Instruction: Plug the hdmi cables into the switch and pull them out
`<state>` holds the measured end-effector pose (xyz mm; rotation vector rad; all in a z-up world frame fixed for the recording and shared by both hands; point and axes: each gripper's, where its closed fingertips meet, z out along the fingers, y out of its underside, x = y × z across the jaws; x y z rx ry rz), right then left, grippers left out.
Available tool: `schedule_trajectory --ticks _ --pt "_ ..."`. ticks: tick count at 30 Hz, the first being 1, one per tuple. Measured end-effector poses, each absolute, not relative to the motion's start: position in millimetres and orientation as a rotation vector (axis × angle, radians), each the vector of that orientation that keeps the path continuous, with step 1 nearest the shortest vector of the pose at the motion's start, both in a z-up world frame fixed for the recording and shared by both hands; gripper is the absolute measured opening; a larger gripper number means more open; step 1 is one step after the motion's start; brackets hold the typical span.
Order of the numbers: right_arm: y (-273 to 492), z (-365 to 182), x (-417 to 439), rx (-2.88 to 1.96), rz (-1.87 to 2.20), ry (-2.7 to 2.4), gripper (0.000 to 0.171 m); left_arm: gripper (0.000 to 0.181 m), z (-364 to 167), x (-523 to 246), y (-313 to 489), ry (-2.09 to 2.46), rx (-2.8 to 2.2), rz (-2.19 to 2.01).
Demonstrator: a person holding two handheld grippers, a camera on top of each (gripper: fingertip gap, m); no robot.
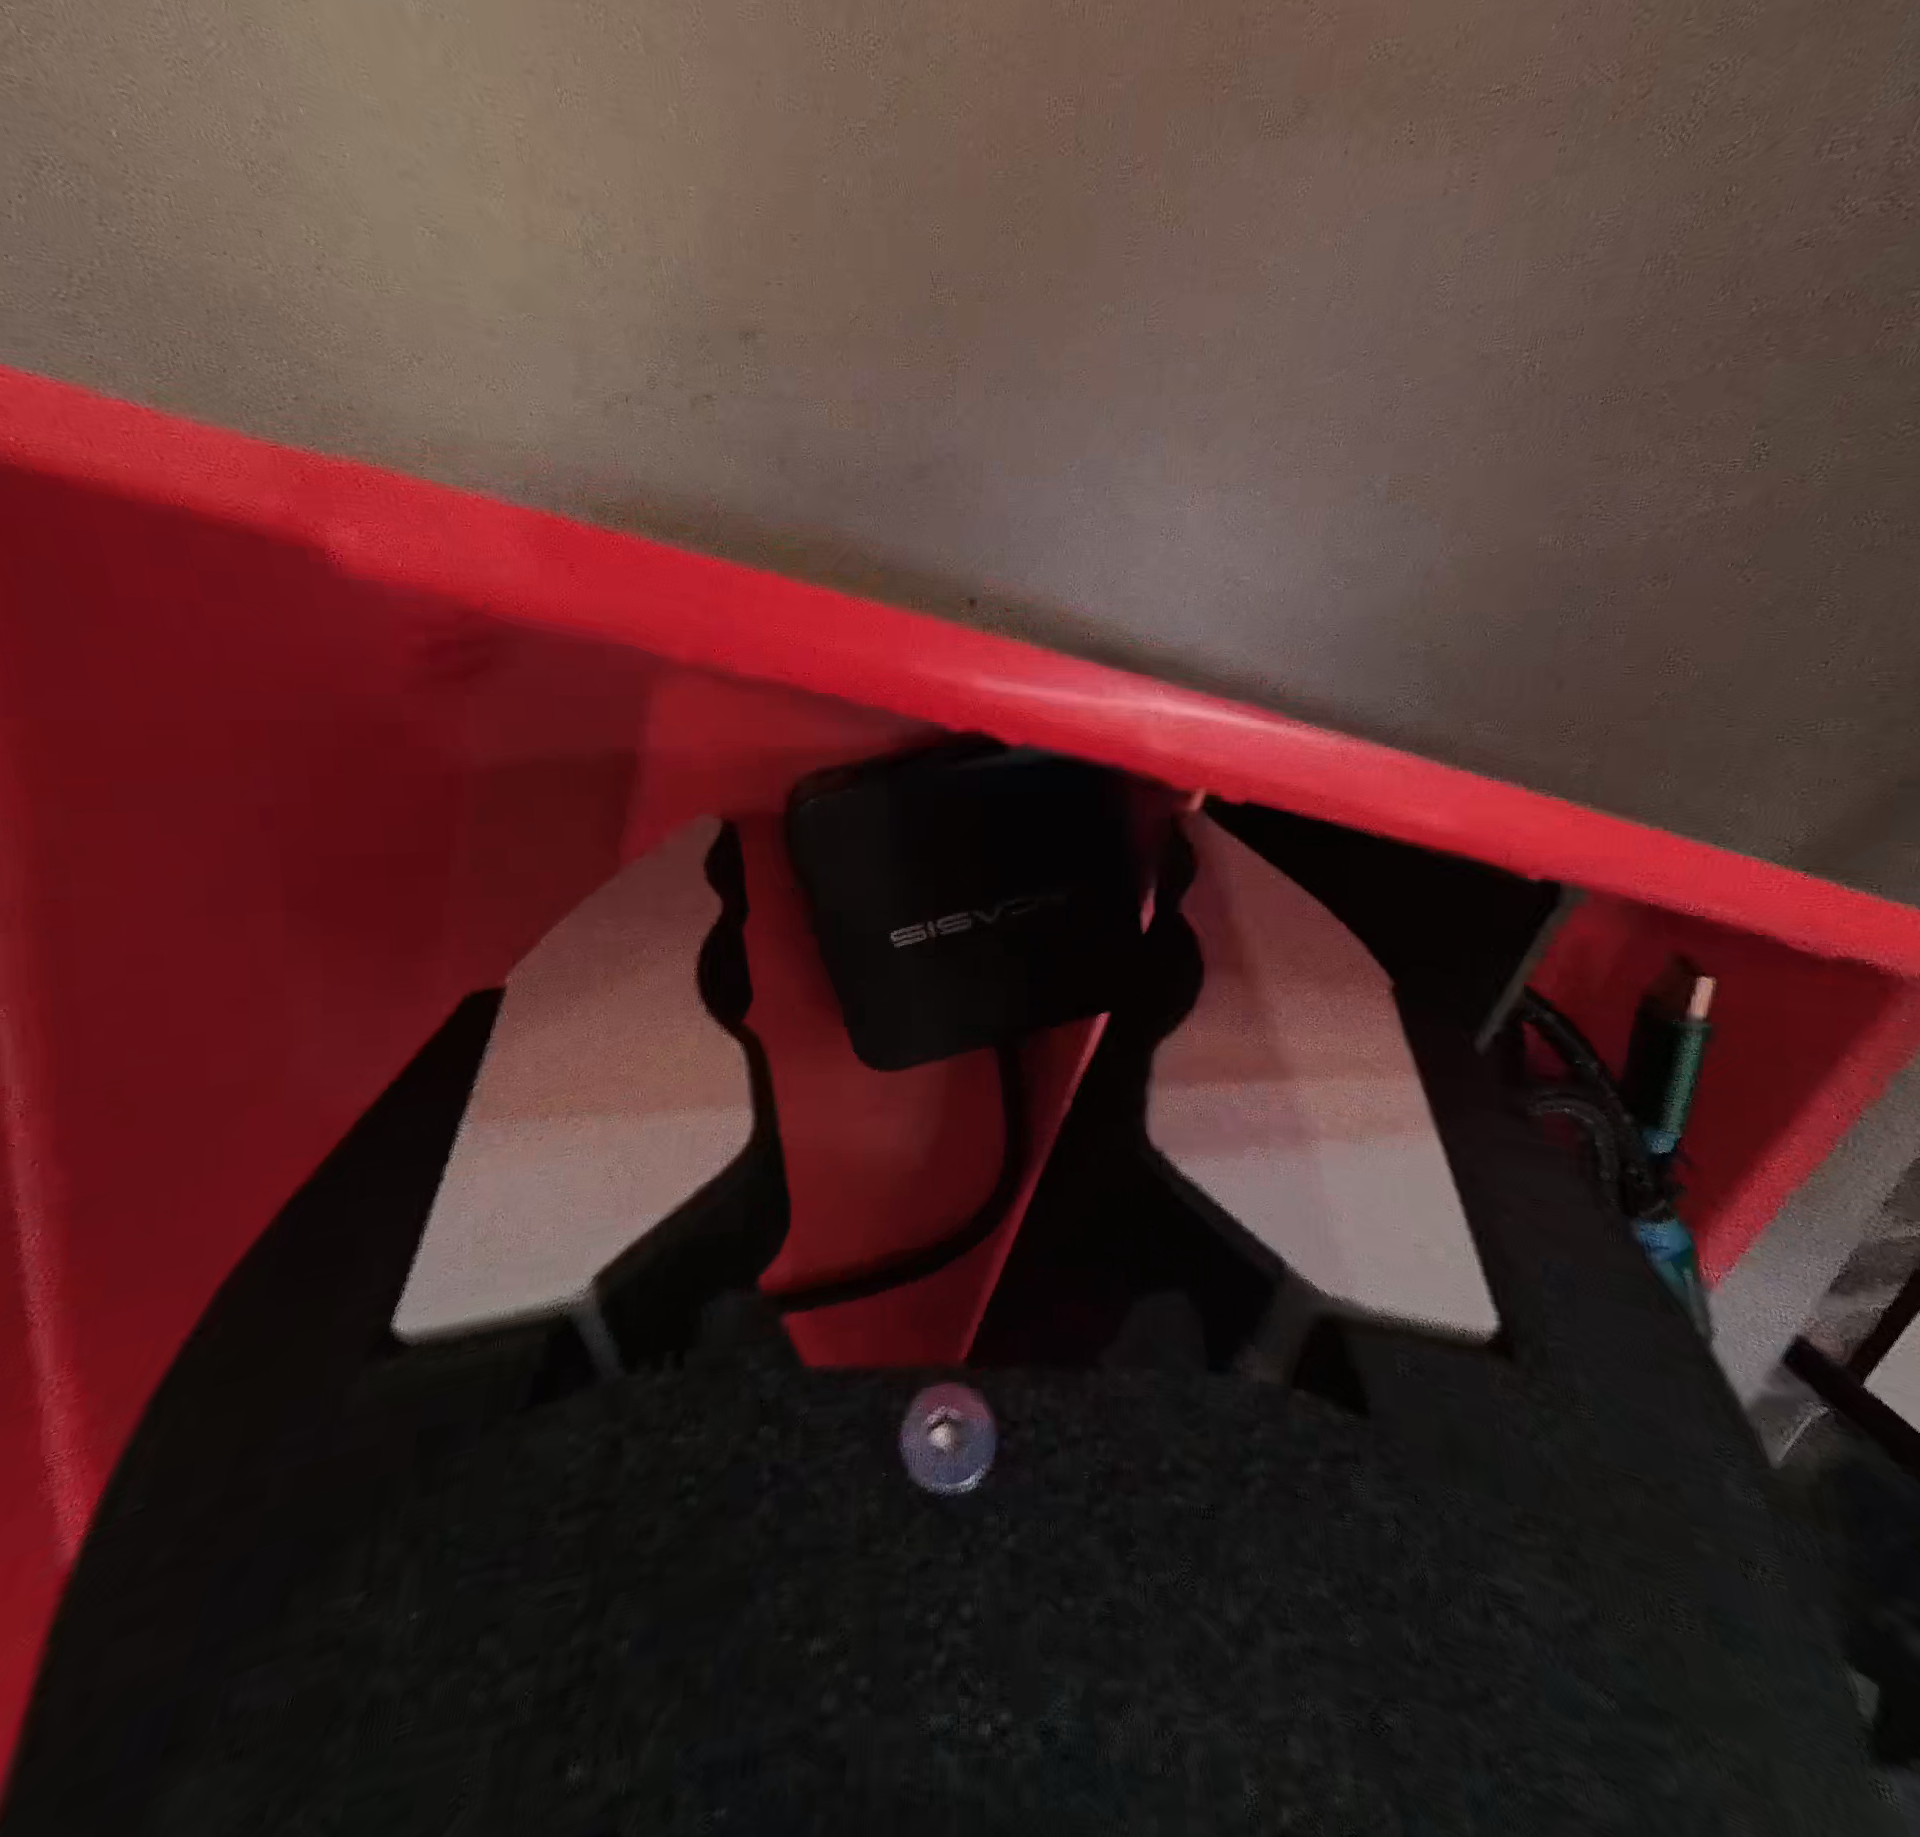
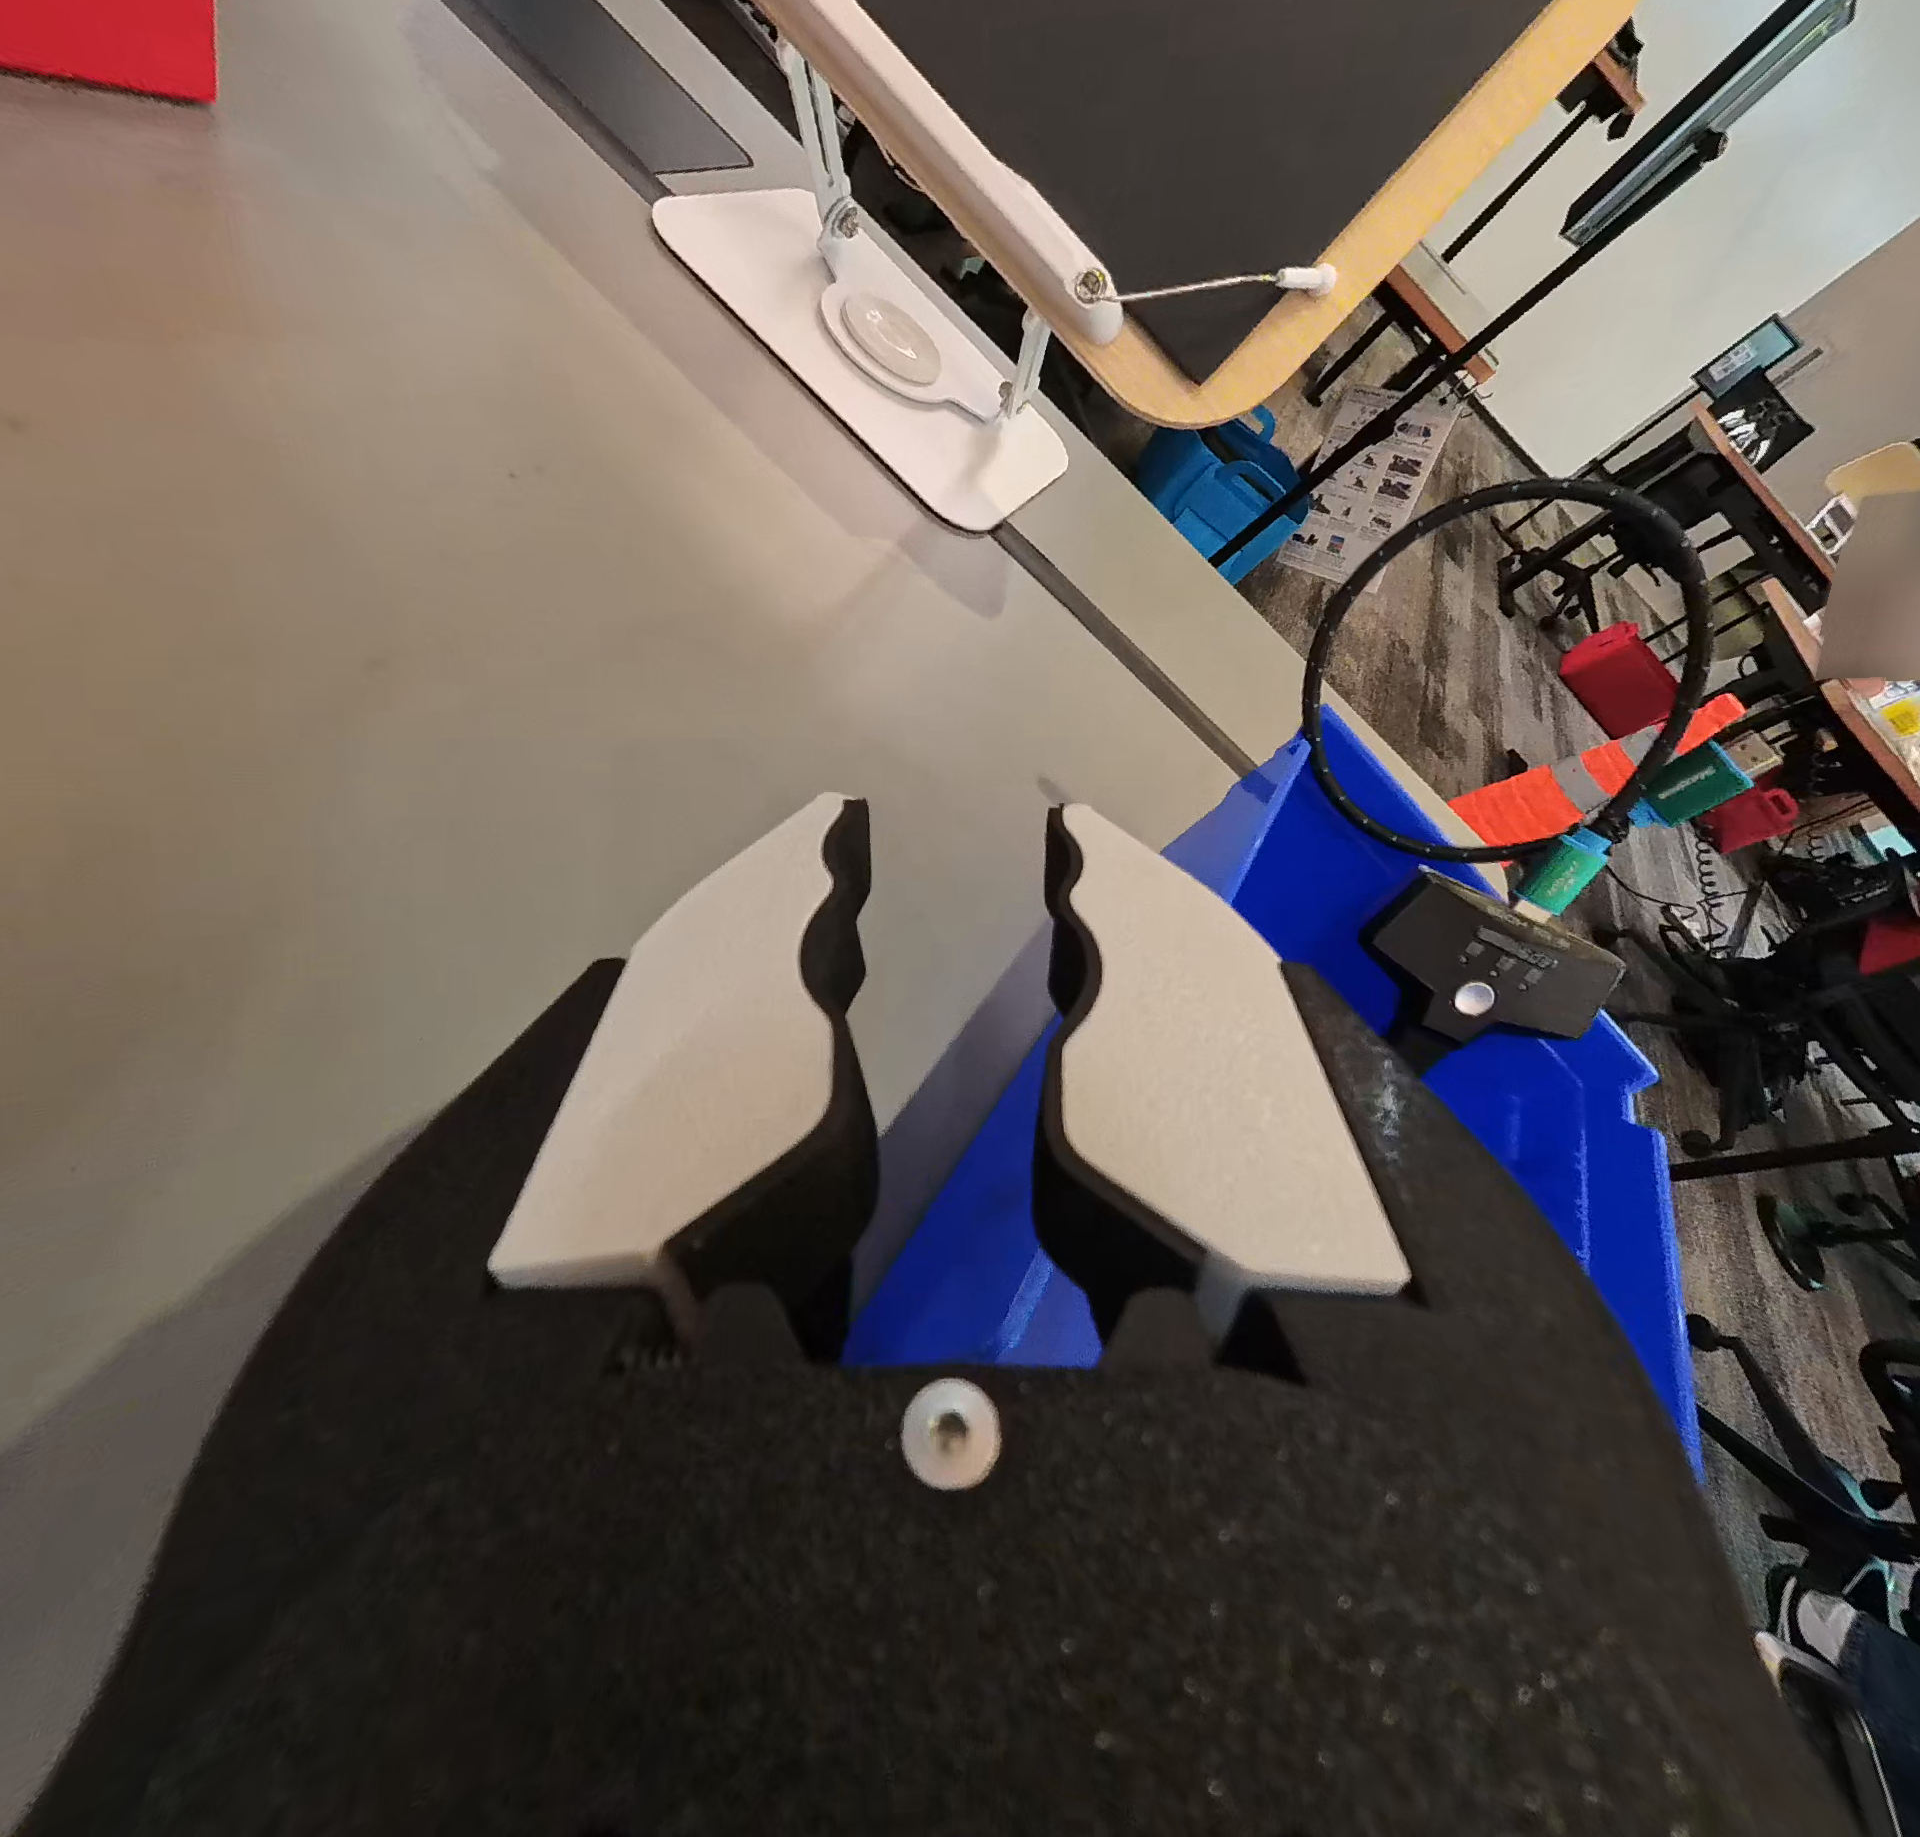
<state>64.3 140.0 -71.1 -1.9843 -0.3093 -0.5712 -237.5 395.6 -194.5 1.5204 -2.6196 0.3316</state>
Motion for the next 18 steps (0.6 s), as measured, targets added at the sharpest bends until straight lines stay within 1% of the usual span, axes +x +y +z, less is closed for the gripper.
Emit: schedule_trajectory --ticks 5,8,12,18 --pt "141 -67 62 -1.977 -0.588 -0.33 0.032 0.073 -201 -238 403 -2.768 1.366 0.136" --pt "140 -64 61 -1.972 -0.595 -0.335 0.032 0.068 -202 -237 407 -2.801 1.34 0.076" --pt "134 -60 63 -1.961 -0.604 -0.331 0.032 0.067 -203 -236 410 -2.79 1.367 0.014" --pt "130 -57 62 -1.94 -0.591 -0.325 0.032 0.066 -201 -233 414 -2.71 1.558 0.215"
